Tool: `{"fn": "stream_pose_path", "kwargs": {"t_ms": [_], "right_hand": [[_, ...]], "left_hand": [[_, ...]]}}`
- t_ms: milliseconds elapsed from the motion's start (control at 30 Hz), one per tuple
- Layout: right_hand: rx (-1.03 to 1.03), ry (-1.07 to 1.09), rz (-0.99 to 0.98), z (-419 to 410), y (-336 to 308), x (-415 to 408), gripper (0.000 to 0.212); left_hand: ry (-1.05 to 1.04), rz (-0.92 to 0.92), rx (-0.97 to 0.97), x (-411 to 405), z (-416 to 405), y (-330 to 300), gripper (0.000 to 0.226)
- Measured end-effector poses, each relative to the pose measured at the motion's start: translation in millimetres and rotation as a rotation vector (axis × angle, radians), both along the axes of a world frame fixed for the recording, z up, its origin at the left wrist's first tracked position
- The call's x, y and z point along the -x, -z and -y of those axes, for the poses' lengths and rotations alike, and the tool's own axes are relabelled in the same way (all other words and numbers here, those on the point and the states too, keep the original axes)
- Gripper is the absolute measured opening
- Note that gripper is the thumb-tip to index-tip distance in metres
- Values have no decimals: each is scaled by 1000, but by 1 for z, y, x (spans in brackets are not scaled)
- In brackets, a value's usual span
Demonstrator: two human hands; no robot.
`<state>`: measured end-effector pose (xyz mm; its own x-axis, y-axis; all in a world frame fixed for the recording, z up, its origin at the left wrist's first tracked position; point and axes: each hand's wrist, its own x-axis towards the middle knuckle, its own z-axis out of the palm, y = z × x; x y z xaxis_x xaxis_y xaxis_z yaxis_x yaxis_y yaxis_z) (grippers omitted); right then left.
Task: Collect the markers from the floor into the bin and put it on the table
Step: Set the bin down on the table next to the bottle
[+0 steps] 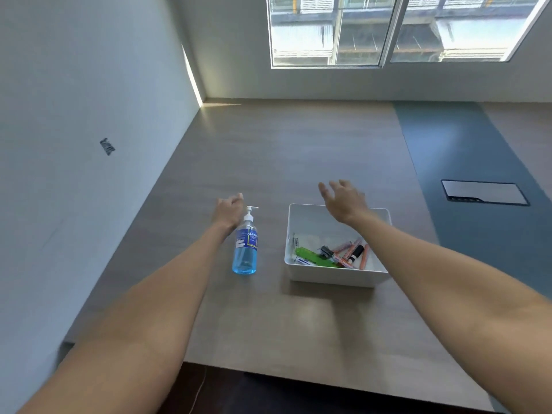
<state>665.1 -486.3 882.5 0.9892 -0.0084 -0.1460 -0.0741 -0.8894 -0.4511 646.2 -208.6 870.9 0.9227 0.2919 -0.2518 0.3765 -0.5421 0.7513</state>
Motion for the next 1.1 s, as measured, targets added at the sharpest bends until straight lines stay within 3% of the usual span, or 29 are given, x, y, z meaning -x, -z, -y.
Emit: {"fn": "stream_pose_path", "kwargs": {"t_ms": [233,400,700,967,1100], "right_hand": [[-81,-136,-105,-100,14,-6,59],[-208,-26,-118,-173,37,-5,49],[-295,114,-399,-202,122,32,41],[-679,251,-396,-205,121,39,41],[-736,268,-291,-204,105,37,53]], "left_hand": [[-3,-52,1,2,-62,23,49],[34,-127,66,2,-88,61,46],[152,-305,257,19,-77,125,30],[236,-200,274,10,-69,122,12],[281,-97,284,-1,-73,106,34]]}}
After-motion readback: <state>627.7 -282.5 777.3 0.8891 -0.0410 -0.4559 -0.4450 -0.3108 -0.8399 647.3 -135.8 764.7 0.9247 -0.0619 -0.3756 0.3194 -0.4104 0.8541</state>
